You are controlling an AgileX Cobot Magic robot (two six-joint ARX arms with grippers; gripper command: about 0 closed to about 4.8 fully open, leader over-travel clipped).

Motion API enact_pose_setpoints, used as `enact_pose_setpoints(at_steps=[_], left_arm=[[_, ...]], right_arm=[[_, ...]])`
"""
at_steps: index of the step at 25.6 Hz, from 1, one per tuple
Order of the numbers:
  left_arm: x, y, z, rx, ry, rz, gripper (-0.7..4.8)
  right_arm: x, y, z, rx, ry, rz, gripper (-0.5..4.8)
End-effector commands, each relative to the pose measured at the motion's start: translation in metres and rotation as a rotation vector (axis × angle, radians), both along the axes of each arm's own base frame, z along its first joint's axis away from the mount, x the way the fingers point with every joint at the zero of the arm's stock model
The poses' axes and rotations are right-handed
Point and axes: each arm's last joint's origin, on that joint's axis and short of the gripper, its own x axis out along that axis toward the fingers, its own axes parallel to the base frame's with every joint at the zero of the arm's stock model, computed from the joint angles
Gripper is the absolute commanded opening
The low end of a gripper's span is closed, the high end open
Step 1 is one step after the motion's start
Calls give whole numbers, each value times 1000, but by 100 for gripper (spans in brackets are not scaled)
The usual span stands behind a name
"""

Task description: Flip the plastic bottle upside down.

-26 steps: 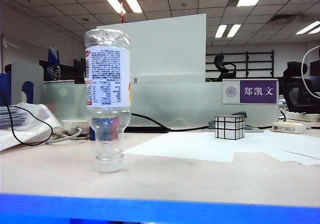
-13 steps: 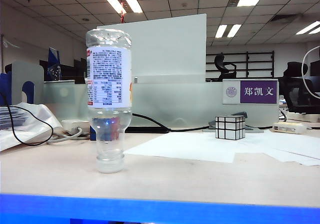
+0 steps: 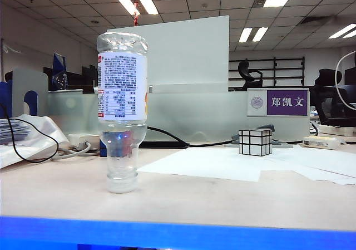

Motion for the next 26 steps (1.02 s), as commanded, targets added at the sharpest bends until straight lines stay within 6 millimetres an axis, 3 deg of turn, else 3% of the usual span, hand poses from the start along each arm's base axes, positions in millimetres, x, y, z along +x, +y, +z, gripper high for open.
enact_pose_setpoints(at_steps=[1,4,6,12,16,19,22,26], left_arm=[[13,-2,-14,-6,6,65,-4],[27,-6,-41,-83,132,90,-1],[28,-6,-44,-173,195,82,-1],[27,-6,-45,-163,203,76,-1],[29,-3,-45,86,78,217,-1],[37,0,-56,204,43,413,-1],[46,-1,-68,209,-14,458,-1],[55,-5,-84,157,-98,368,-1]], right_arm=[[0,0,2,13,-10,0,-8],[0,0,2,13,-10,0,-8],[0,0,2,13,-10,0,-8],[0,0,2,13,-10,0,-8],[0,0,2,13,-9,0,-8],[0,0,2,13,-9,0,-8],[0,0,2,13,-9,0,-8],[0,0,2,13,-10,0,-8]])
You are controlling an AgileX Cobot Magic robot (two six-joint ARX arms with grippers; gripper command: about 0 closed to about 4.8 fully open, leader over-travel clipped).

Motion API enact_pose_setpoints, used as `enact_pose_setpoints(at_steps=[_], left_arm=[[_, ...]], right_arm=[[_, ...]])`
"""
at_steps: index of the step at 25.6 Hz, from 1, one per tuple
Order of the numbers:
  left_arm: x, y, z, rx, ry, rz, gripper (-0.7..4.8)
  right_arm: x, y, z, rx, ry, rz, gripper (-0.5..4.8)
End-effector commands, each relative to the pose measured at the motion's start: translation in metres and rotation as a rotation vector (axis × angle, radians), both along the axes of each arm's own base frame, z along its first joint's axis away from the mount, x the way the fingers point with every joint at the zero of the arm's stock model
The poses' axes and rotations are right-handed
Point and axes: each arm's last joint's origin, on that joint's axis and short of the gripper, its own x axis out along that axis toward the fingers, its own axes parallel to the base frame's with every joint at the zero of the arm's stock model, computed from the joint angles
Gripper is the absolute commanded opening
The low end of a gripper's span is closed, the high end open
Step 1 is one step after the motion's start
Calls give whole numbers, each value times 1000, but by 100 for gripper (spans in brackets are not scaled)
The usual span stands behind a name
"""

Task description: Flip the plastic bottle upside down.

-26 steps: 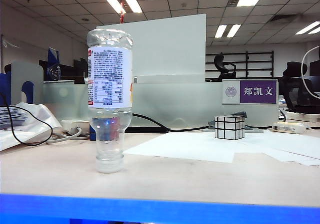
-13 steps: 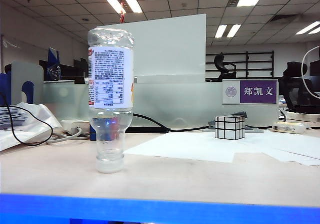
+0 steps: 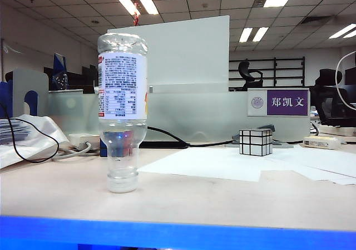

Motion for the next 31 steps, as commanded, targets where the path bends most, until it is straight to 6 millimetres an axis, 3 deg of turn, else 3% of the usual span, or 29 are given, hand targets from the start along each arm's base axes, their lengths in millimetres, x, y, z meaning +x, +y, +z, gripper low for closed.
enact_pose_setpoints(at_steps=[1,11,21,31], left_arm=[[4,1,-3,-33,-78,-88,-2],[8,20,-15,-25,5,66,-1],[13,19,-37,-61,53,57,-2],[13,19,-35,-49,33,57,-1]], right_arm=[[0,0,2,13,-12,0,-8],[0,0,2,12,-12,0,-8],[0,0,2,12,-12,0,-8],[0,0,2,13,-12,0,-8]])
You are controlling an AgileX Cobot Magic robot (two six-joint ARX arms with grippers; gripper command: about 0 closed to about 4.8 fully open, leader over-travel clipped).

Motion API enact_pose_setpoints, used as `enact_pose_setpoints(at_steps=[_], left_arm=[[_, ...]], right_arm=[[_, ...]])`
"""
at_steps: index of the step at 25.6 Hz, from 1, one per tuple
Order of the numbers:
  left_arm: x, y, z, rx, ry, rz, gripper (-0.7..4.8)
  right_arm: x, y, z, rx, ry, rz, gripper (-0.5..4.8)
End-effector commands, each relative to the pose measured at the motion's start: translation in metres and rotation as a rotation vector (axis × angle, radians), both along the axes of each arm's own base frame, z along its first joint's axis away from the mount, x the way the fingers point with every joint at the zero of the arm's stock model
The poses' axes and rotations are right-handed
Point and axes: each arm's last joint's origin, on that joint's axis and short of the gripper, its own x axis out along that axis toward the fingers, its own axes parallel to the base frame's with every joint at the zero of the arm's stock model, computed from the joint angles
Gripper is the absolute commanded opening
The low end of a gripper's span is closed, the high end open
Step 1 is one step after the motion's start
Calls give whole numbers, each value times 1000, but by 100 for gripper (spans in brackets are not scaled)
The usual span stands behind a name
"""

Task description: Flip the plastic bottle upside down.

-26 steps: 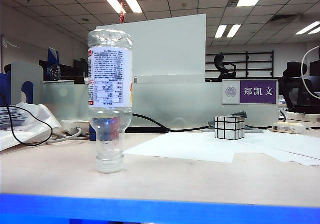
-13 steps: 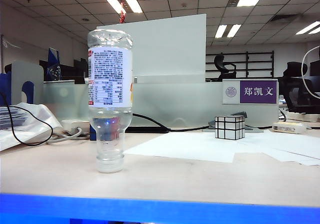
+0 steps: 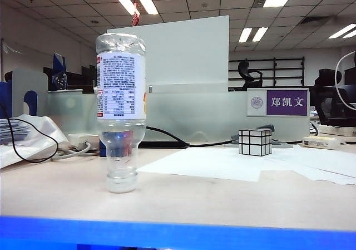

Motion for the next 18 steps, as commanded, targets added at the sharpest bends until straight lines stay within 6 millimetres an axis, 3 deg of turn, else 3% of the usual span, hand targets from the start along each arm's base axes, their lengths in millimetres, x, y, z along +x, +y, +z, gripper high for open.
enact_pose_setpoints(at_steps=[1,18], left_arm=[[0,0,2,1,-16,-2,-2],[0,0,3,-41,-30,-3,-1]], right_arm=[[0,0,2,12,-12,-1,-8],[0,0,2,12,-12,-1,-8]])
